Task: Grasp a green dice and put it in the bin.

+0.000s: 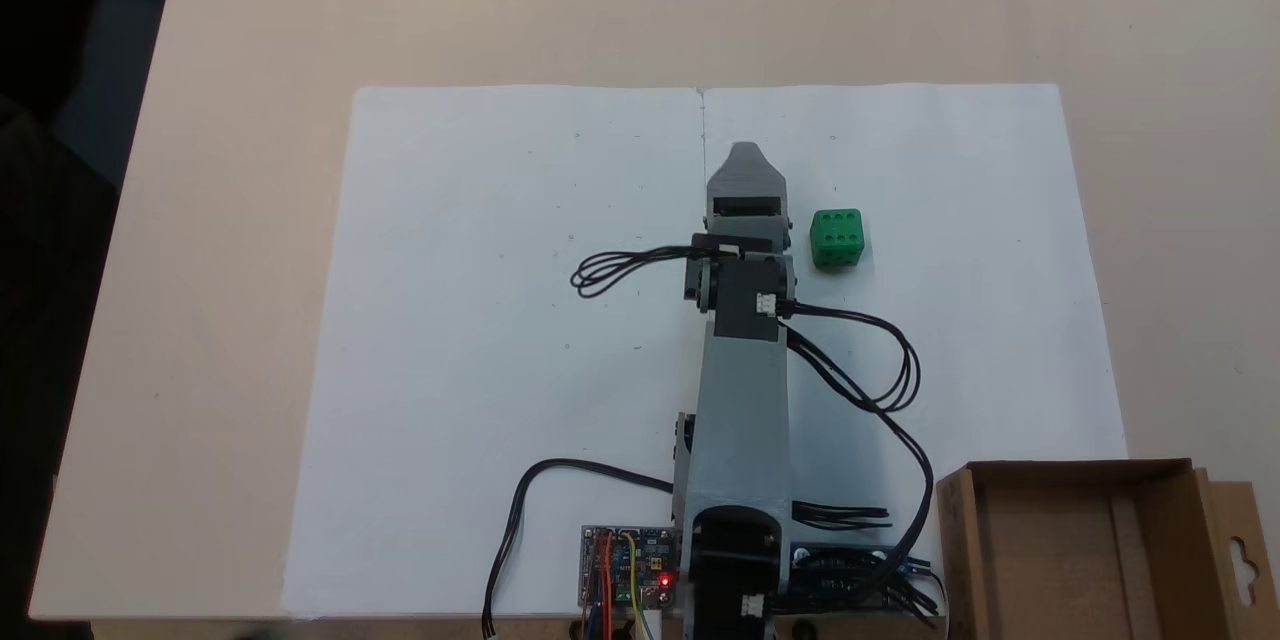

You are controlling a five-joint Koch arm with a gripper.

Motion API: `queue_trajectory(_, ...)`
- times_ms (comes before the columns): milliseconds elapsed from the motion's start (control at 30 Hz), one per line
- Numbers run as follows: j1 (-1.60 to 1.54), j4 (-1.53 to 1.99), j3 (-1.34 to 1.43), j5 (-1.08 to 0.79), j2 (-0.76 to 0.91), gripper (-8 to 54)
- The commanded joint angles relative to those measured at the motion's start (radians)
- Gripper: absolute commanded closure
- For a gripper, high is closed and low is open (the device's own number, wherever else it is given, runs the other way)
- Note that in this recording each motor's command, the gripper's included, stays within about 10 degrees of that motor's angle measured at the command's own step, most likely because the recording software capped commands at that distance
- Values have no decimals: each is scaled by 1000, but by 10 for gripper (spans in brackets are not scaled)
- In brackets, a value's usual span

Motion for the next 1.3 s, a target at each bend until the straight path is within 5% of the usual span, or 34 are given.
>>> queue_trajectory(0, 44, 110, -162, -40, -54, 42)
queue_trajectory(667, 114, 522, -669, -261, -584, 38)
queue_trajectory(1267, 382, 557, -716, -405, -723, 20)
